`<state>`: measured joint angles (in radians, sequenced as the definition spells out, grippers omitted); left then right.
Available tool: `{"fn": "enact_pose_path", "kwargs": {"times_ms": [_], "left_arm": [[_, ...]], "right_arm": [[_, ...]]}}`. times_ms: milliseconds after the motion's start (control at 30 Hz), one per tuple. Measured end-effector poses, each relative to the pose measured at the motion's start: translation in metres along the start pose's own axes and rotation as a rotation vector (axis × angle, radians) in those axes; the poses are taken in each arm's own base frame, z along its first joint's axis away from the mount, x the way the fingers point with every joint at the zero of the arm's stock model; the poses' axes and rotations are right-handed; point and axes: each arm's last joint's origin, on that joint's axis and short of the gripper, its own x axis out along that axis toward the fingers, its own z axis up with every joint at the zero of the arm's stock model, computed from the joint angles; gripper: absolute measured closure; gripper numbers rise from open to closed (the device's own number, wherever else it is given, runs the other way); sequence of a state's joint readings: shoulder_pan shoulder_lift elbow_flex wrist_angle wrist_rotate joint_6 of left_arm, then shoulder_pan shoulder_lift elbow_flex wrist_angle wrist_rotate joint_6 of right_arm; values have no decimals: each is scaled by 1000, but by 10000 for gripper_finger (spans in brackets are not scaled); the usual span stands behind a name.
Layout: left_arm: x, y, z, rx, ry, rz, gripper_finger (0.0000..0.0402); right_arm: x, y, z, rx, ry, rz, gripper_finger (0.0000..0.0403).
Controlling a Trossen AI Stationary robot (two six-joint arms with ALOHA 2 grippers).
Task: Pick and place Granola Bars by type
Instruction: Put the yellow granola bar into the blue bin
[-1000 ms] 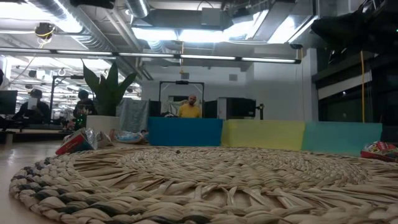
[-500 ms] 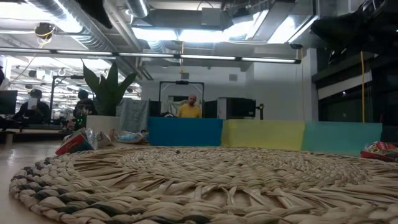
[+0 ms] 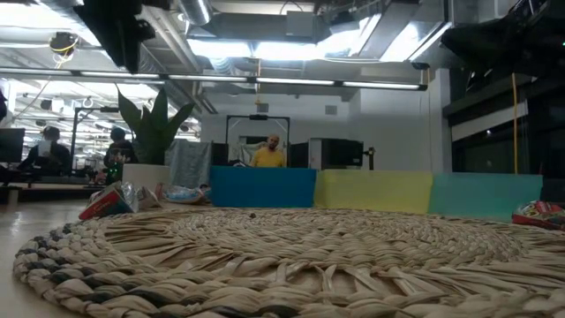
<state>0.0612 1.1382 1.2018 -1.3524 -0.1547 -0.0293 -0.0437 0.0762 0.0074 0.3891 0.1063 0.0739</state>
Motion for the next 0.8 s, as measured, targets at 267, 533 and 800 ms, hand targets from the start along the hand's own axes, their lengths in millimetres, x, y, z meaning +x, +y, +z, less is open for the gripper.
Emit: {"fn": "enact_pose_path", "kwargs": {"times_ms": [267, 533, 800], "left_arm": [[33, 7, 15, 58, 145, -78, 193], [88, 7, 12, 114, 273, -162, 159], [123, 10, 18, 172, 224, -145, 120]], "right_arm": [[0, 1, -1, 3, 11, 33, 354], [0, 2, -2, 3, 30, 80, 354], [0, 2, -3, 2, 36, 80, 354]]}}
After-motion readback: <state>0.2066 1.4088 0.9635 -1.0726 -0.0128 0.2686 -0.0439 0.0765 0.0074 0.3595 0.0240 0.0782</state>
